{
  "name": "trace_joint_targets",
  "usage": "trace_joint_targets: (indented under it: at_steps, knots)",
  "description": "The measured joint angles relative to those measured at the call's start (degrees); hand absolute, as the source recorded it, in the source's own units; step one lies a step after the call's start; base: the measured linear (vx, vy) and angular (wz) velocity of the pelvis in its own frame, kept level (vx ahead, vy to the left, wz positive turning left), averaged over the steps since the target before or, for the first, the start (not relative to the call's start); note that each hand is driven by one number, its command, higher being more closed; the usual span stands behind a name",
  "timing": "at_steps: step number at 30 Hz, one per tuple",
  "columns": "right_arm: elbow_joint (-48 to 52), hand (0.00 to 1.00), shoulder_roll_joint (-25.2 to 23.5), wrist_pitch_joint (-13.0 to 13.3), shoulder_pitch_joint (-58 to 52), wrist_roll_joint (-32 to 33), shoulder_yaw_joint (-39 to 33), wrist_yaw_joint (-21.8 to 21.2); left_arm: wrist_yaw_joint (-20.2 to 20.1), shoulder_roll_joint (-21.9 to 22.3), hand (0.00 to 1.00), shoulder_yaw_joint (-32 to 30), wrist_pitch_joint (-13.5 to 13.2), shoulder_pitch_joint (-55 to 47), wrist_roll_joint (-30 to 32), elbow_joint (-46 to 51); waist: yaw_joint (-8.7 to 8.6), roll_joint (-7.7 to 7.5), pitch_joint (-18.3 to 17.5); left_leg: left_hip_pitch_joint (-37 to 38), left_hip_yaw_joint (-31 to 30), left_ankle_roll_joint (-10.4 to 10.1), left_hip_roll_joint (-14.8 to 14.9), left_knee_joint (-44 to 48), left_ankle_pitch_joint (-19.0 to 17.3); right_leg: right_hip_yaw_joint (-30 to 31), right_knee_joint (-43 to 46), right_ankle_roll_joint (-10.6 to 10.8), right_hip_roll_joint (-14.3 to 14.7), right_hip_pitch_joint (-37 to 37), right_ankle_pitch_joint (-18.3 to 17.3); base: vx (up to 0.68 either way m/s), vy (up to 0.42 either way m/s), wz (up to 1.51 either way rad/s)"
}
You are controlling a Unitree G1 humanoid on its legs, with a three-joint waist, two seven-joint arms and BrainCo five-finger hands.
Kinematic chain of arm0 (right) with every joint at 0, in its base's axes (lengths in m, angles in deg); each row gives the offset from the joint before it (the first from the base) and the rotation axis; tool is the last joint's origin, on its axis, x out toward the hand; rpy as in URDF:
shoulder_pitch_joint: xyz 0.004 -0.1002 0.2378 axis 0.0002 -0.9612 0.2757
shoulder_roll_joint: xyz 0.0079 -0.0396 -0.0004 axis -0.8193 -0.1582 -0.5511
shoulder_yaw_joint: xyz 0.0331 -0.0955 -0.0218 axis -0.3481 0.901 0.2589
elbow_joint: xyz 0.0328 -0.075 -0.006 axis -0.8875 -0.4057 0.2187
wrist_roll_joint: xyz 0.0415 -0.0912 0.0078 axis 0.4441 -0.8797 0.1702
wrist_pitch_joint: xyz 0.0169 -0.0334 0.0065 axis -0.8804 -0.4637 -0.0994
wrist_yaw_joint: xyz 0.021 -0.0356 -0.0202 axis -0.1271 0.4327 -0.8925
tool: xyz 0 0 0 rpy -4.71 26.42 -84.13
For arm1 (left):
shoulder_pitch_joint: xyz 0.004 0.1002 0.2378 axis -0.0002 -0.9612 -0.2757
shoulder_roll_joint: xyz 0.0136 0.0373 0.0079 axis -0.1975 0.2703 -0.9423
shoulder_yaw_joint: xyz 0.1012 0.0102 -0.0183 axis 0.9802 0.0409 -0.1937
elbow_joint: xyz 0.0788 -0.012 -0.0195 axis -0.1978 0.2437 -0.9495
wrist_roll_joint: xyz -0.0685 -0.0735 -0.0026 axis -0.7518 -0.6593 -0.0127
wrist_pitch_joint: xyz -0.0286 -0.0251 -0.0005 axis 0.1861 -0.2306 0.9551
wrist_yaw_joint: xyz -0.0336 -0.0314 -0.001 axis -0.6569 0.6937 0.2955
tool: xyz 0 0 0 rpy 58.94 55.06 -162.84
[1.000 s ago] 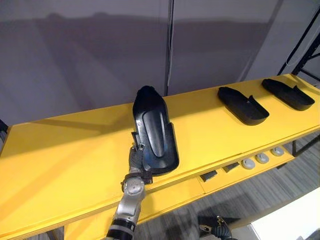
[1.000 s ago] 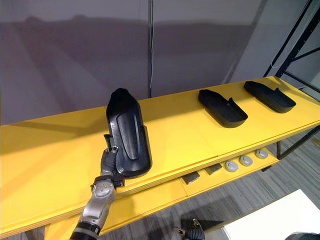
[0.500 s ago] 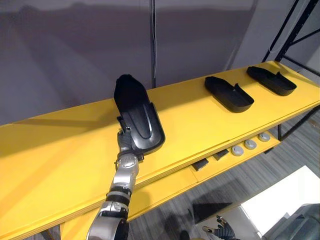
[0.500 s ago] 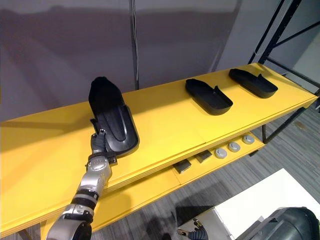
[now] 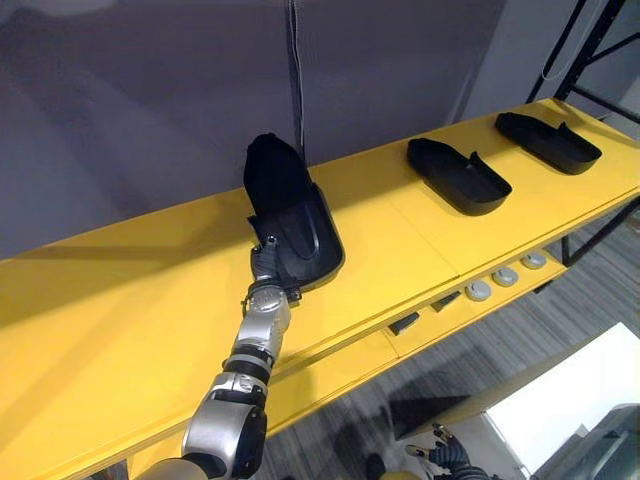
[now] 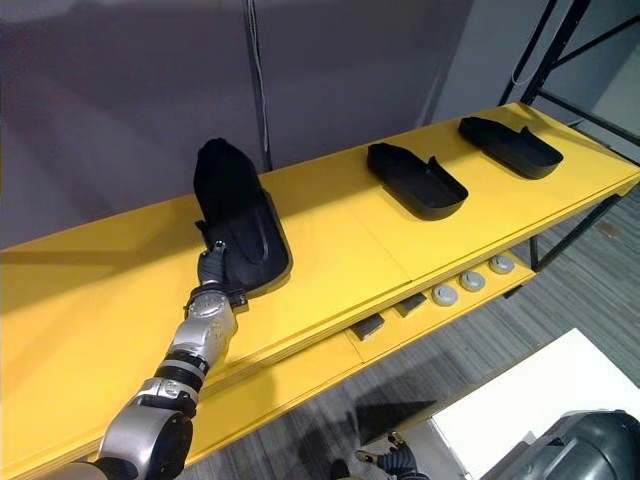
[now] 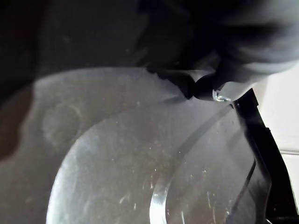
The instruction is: Walk over and take plastic housings, then place them on the shelf
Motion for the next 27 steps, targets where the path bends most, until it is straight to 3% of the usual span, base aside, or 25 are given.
trace_joint_targets:
  at_steps: [13,27]
  knots:
    - [-0.39,0.00,0.07,-0.88,1.83,0.00,1.05,0.09,-1.63,2.52,0.00,6.70,-1.91,-0.85,-3.79,1.94,0.00,0.10,0.94,0.23,-0.14,-0.02,0.19,0.01,-0.01,-0.12,-0.82,0.00,0.25,1.12,0.38,-0.01,-0.002,0.00]
    - [-0.42,0.00,0.01,-1.35,2.70,0.00,1.51,0.52,-0.45,3.29,0.00,8.36,-2.73,-6.10,-7.73,9.21,0.00,0.14,0.97,0.49,-0.19,-0.02,0.29,0.02,0.00,-0.16,-0.75,0.00,0.33,1.42,0.36,-0.01,-0.002,0.00]
